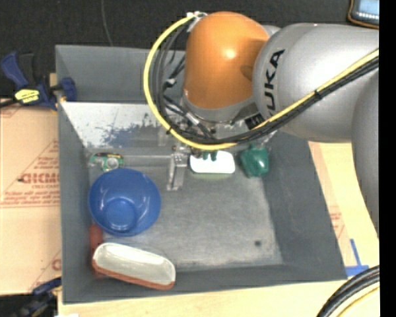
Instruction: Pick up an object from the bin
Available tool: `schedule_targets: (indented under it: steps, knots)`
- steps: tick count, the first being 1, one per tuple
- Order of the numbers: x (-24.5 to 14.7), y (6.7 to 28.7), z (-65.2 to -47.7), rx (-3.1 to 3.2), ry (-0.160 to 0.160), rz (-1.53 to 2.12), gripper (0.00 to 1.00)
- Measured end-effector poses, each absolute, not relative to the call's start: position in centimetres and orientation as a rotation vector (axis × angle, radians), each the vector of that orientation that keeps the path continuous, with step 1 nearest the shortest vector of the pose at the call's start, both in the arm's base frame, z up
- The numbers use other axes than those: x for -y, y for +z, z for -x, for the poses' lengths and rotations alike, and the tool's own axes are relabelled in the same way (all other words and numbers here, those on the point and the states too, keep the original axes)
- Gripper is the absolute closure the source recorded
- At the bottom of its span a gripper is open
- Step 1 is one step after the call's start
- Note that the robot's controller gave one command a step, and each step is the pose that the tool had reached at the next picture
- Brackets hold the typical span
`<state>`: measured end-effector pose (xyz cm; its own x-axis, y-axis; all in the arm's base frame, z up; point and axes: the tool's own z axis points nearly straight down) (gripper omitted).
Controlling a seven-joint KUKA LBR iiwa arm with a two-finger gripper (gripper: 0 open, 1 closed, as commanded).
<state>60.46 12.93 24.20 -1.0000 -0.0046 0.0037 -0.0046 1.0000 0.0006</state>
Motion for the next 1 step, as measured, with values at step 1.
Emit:
schedule_targets:
  steps: [1]
  knots:
    - [-12.84, 24.66, -60.62, 3.146, -0.002, 0.0, 0.0]
